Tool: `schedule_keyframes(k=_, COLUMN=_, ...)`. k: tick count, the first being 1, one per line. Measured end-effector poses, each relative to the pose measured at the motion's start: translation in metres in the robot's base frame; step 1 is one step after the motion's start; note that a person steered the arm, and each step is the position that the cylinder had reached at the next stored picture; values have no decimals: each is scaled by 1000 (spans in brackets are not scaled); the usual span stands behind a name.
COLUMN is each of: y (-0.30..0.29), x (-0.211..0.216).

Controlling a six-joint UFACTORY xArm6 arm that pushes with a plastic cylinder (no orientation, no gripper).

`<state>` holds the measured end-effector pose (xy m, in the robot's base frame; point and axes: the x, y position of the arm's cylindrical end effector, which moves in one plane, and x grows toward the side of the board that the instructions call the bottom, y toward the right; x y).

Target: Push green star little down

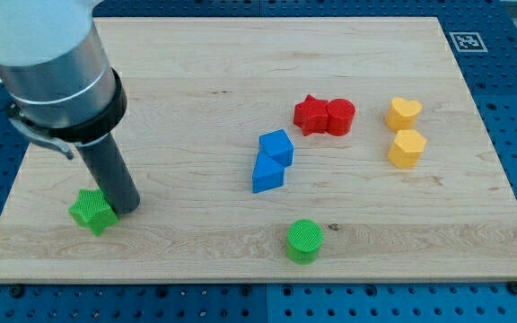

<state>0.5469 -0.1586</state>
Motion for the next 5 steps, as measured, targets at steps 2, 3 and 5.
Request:
schedule_keyframes(k=2, y=-6, x=-17)
schedule_keyframes(k=3, y=-6, x=-26)
schedule_keyframes(k=5, y=-20, x=-26)
